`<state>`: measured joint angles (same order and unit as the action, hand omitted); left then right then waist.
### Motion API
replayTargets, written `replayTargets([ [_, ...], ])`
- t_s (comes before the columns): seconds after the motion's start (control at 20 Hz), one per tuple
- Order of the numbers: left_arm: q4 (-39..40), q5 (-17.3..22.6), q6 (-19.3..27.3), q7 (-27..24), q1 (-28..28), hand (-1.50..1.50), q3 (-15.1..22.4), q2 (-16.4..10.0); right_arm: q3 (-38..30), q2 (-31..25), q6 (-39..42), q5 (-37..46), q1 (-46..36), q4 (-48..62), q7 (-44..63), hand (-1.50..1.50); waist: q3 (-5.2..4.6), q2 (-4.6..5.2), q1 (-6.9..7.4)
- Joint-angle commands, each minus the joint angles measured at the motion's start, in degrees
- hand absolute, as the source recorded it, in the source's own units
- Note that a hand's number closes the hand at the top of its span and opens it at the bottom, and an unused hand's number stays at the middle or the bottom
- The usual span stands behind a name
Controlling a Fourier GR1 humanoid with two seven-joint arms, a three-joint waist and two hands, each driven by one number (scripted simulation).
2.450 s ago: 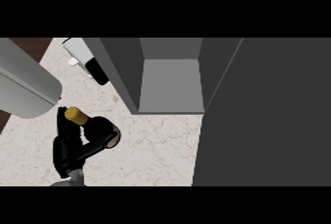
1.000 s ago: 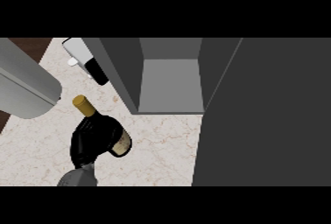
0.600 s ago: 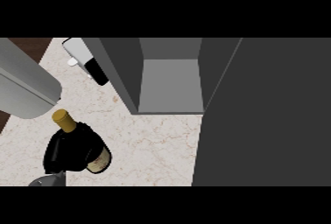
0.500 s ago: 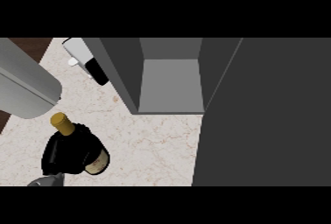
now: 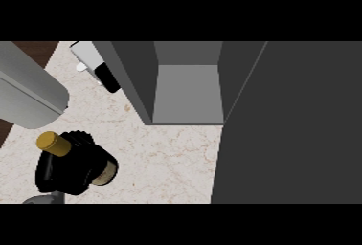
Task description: Pick up the wine, place it into the cabinet and close the cabinet
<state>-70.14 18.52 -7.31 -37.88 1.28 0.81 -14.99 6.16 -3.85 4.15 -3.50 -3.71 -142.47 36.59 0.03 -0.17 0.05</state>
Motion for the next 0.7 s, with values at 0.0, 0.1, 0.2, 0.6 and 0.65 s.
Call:
replayTargets([
  [0.0, -7.2, 2.7, -2.5, 4.7, -1.1, 1.50, 0.0, -0.3, 0.5, 0.3, -1.4, -2.5, -1.0, -6.2, 4.8, -1.50, -0.02, 0.00, 0.05],
  [0.1, -17.0, 2.4, 0.5, 9.0, -5.8, 1.50, 2.6, 1.3, 0.7, 0.5, -0.7, -1.6, 1.5, -6.5, 3.1, -1.50, 0.01, -0.10, 0.26],
  [0.2, -19.9, 3.9, 2.2, 15.2, -1.6, 1.50, 2.9, 1.8, -3.2, -0.6, -0.4, -5.1, -1.5, -3.7, 3.3, -1.50, 0.03, -0.01, 0.11],
  [0.6, -30.2, -1.1, 8.2, 25.8, -1.2, 1.50, 8.0, 3.9, 1.0, 1.4, -0.8, -1.6, 2.0, -7.4, 3.1, -1.50, 0.00, -0.01, -0.26],
  [0.65, -32.8, -0.7, 10.1, 30.1, 1.4, 1.50, 7.1, 3.2, 2.1, 1.0, -0.2, -1.5, 2.3, -7.1, 3.6, -1.50, 0.01, -0.02, -0.28],
])
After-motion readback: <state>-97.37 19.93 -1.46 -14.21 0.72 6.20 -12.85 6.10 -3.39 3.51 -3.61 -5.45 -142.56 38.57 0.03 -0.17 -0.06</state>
